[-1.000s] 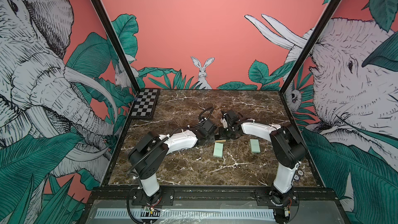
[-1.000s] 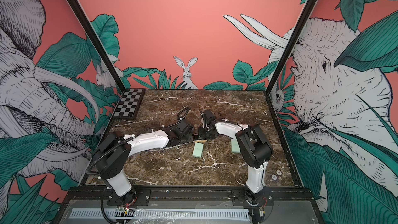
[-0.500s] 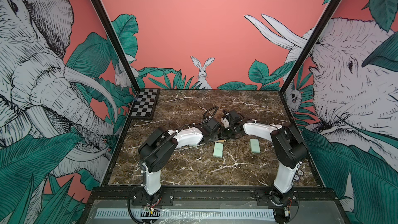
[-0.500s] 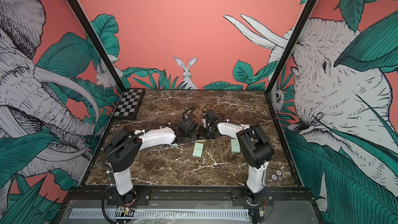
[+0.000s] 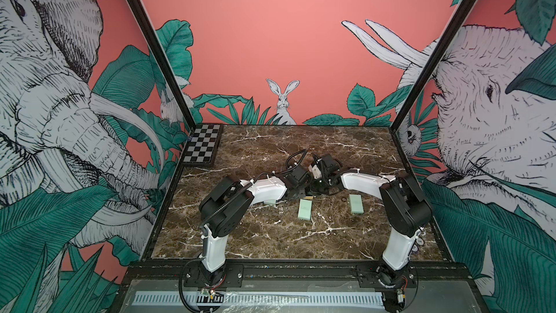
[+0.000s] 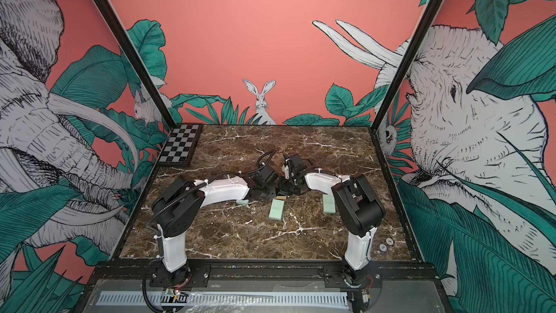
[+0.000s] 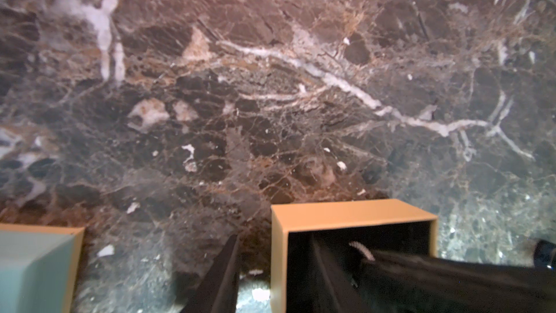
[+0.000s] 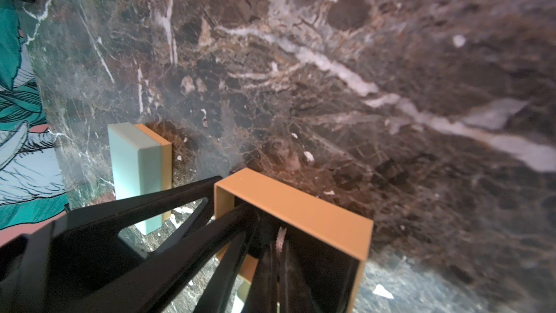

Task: Take the rings out of the lift-off lid box
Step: Take out the ring from the jewelry box.

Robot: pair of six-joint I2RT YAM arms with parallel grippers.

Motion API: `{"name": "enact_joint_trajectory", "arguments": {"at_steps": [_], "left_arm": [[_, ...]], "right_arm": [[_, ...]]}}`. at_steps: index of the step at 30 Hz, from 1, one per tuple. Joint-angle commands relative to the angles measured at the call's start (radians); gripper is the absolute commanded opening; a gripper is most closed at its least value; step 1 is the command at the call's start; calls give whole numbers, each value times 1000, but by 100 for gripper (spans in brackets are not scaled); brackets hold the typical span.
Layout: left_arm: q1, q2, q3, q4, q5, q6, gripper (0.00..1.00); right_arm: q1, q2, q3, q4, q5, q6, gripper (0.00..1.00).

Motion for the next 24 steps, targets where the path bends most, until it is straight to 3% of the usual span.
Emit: {"name": "enact_joint_trajectory", "arguments": {"at_steps": [1, 24], "left_arm": [[-4, 24, 5, -62, -12, 4, 40], [-4, 34, -7, -94, -26, 10, 40]], "right_arm": [[-15, -44, -18, 50, -47, 23, 1], [-80, -121, -101, 136, -118, 81, 1]]}}
